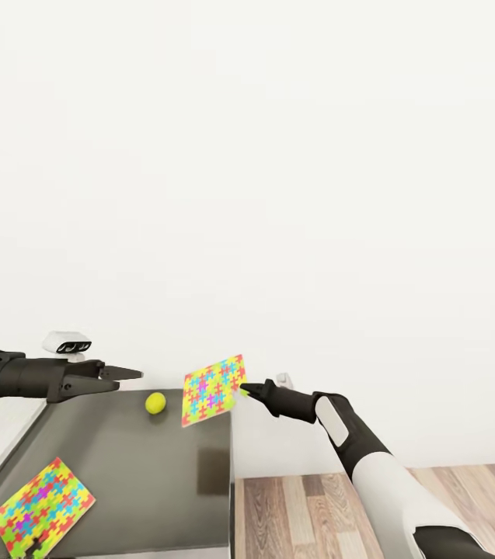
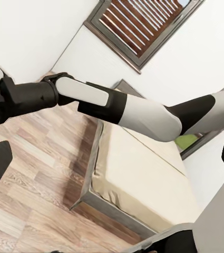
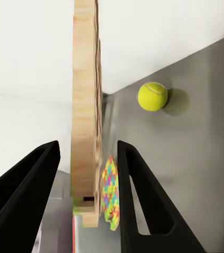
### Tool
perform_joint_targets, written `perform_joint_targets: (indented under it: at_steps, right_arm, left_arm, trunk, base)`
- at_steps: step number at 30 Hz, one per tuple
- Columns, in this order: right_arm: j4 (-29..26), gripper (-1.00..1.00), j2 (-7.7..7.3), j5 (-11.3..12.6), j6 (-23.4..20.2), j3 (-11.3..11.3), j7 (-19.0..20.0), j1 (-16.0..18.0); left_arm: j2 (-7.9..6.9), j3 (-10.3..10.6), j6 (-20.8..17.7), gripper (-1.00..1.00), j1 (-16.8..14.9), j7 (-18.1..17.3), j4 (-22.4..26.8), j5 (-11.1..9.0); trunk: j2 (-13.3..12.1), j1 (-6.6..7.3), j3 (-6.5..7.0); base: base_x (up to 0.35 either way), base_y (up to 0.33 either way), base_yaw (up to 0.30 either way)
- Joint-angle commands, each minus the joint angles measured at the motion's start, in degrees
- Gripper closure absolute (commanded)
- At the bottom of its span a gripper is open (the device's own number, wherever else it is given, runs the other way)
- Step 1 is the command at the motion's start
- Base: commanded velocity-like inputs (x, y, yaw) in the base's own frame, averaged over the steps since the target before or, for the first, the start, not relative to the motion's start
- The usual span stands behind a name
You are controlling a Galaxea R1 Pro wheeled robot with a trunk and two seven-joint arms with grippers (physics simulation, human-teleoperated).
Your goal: Put all the toys in the child's room - the three board games (two on the bed and one on the table), the two jigsaw puzzles on the table, and the tennis ball on the table - inside the toy box on the table in the child's room.
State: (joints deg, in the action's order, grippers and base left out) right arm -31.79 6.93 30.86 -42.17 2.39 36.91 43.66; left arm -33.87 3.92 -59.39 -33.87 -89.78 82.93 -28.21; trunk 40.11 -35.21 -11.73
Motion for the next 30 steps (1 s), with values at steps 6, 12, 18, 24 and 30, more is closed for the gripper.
perform_joint_targets:
  at_steps: [6,12,18,24,30]
  right_arm:
    - [-0.1,1.0,0.01,-0.08,-0.13,0.24,0.09,0.03]
    - [-0.11,1.0,-0.06,-0.06,-0.11,0.28,0.15,0.02]
    - [-0.11,1.0,-0.07,-0.05,-0.11,0.26,0.17,0.02]
    - [-0.11,1.0,-0.13,-0.04,-0.11,0.31,0.18,0.02]
    - [-0.11,1.0,-0.16,-0.08,-0.04,0.4,0.16,0.02]
  left_arm:
    - [-0.03,0.12,-0.61,-1.0,-0.09,-0.22,-0.01,-0.01]
    - [0.0,0.18,-0.61,-1.0,-0.09,-0.22,-0.04,-0.01]
    - [0.03,0.29,-0.61,-1.0,-0.12,-0.22,-0.04,0.04]
    - [0.03,0.34,-0.61,-1.0,-0.11,-0.22,-0.04,0.04]
    - [0.04,0.38,-0.61,-1.0,-0.14,-0.22,-0.05,0.08]
  trunk:
    - [-2.35,1.31,1.41]
    - [-4.76,2.62,2.55]
    - [-7.17,3.94,3.64]
    - [-9.57,5.26,4.84]
    - [-11.98,6.58,6.38]
  base:
    - [0.0,0.0,0.143]
    - [0.0,0.0,0.038]
    - [0.0,0.0,0.004]
    - [0.0,0.0,0.0]
    - [0.0,0.0,0.0]
